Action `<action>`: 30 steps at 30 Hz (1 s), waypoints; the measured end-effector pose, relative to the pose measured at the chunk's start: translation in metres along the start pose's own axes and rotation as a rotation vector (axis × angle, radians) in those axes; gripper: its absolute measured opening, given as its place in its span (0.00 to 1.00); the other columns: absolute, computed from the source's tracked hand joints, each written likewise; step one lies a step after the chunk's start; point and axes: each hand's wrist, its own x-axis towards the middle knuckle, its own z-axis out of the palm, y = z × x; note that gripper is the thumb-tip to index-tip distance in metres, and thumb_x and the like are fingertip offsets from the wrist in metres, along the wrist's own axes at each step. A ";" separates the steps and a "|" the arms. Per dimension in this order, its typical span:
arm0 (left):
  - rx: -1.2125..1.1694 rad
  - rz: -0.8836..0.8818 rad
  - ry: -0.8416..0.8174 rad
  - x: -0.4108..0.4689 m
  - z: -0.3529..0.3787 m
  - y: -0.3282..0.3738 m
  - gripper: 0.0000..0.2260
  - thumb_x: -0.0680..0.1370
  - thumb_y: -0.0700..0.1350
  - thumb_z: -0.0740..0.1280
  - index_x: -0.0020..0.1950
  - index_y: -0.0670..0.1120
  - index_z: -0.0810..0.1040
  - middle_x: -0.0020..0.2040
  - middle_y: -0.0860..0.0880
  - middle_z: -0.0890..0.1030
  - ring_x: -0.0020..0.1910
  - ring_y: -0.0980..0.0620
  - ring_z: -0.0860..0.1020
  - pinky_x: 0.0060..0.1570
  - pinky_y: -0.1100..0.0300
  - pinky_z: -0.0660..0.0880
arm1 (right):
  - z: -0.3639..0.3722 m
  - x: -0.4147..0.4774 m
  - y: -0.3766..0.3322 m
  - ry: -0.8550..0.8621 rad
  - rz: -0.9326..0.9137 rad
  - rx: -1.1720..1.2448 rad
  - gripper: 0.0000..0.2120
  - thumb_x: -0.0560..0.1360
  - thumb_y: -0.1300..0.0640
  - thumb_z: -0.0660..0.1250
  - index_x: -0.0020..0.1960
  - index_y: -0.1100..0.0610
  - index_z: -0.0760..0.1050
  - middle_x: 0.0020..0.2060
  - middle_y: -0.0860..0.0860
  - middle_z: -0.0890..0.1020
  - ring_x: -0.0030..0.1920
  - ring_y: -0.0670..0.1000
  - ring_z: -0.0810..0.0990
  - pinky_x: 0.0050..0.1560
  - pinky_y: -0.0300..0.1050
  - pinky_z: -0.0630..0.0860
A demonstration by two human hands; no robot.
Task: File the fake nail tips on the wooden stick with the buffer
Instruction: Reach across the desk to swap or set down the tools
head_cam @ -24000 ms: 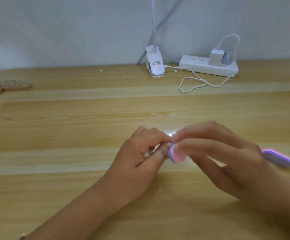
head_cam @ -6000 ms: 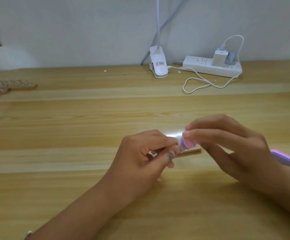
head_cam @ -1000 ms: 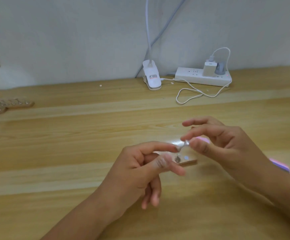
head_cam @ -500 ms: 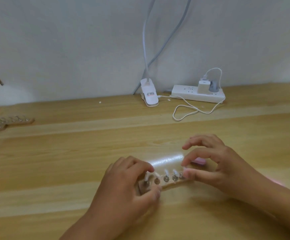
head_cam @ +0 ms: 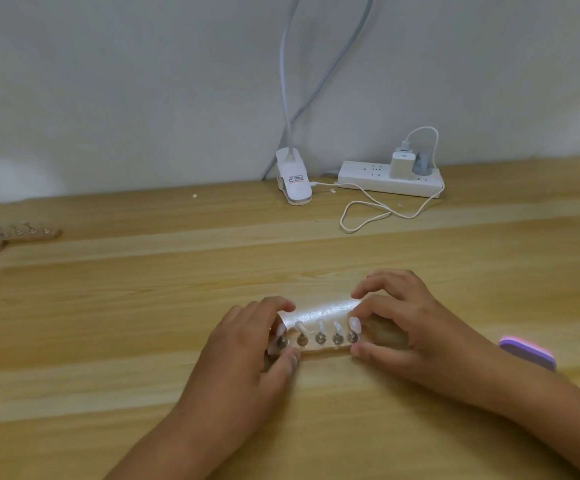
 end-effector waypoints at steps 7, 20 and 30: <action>-0.013 0.022 0.012 0.002 -0.001 0.000 0.14 0.75 0.50 0.68 0.58 0.60 0.72 0.46 0.63 0.74 0.52 0.62 0.69 0.50 0.70 0.65 | 0.004 0.000 0.002 -0.012 0.029 0.080 0.11 0.70 0.38 0.72 0.47 0.42 0.77 0.61 0.34 0.70 0.71 0.39 0.61 0.66 0.27 0.59; -0.273 -0.047 0.030 0.018 -0.001 -0.002 0.32 0.68 0.44 0.76 0.66 0.63 0.67 0.55 0.66 0.74 0.52 0.58 0.75 0.45 0.76 0.68 | -0.041 0.002 0.000 0.103 0.044 -0.033 0.08 0.65 0.45 0.69 0.40 0.48 0.79 0.54 0.38 0.76 0.67 0.42 0.68 0.60 0.27 0.65; -0.060 0.254 -0.080 0.119 0.063 0.073 0.14 0.74 0.52 0.61 0.59 0.54 0.77 0.58 0.59 0.73 0.59 0.57 0.67 0.59 0.65 0.63 | -0.141 -0.058 0.118 0.255 0.881 -0.214 0.11 0.65 0.56 0.82 0.35 0.50 0.79 0.45 0.45 0.76 0.55 0.52 0.71 0.49 0.42 0.61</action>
